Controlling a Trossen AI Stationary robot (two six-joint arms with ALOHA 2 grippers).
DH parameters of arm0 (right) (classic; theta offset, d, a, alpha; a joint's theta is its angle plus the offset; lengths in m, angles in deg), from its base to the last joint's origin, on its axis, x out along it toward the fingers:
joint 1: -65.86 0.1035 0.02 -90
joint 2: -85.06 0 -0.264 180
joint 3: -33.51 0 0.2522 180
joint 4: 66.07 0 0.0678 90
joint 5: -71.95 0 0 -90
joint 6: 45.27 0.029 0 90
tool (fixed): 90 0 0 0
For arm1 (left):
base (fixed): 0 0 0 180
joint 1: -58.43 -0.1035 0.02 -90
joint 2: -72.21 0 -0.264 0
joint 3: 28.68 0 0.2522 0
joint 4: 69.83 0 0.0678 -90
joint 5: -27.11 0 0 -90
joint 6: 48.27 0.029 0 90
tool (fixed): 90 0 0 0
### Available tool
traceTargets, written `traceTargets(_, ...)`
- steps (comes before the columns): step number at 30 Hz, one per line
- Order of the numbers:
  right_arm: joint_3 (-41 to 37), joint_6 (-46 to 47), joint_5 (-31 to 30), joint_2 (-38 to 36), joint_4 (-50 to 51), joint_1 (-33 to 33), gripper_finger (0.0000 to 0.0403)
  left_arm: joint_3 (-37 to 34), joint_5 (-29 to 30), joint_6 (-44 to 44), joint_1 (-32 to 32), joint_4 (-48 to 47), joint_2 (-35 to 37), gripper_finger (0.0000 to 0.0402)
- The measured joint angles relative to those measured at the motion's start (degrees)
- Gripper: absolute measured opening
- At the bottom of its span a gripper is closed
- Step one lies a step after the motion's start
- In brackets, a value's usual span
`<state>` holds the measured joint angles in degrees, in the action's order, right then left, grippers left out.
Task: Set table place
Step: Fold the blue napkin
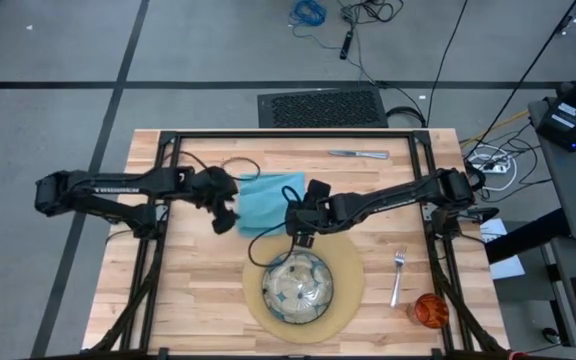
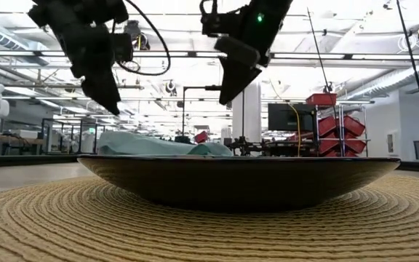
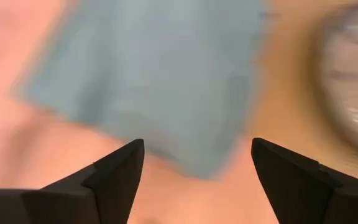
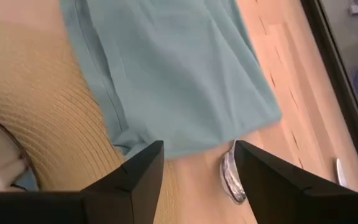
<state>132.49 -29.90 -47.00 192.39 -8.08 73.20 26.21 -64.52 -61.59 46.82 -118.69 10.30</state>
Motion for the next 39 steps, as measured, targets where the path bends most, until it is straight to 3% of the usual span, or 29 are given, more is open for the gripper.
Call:
traceTargets(3,-3.3,-1.2,0.2,0.0,-3.7,-1.8,0.0188,-0.2,6.4,2.1,-2.1,0.4,-0.6,0.0283)
traceTargets(9,-8.8,-4.3,1.3,-0.8,-11.6,-8.6,0.0188,-0.2,2.1,3.2,-6.7,7.4,-5.4,0.0283)
traceTargets(16,-12.2,-9.6,13.0,-7.6,-20.7,-17.5,0.0187,-0.2,-5.6,3.7,-16.7,12.5,-5.6,0.0283)
traceTargets(20,-15.6,-10.7,26.7,-10.9,-21.5,-24.2,0.0187,-0.2,-15.5,5.2,-24.3,10.8,-7.5,0.0283)
traceTargets(25,-18.3,-12.0,33.3,-11.4,-20.4,-30.6,0.0187,2.7,-16.7,10.7,-30.0,5.3,-14.7,0.0283)
traceTargets(33,-18.3,-11.6,35.4,-9.2,-22.9,-34.8,0.0187,10.6,-19.6,10.7,-31.5,4.3,-28.4,0.0283)
traceTargets(39,-18.3,-12.8,37.6,-6.1,-24.2,-35.1,0.0187,15.6,-18.2,11.1,-31.0,1.6,-34.7,0.0283)
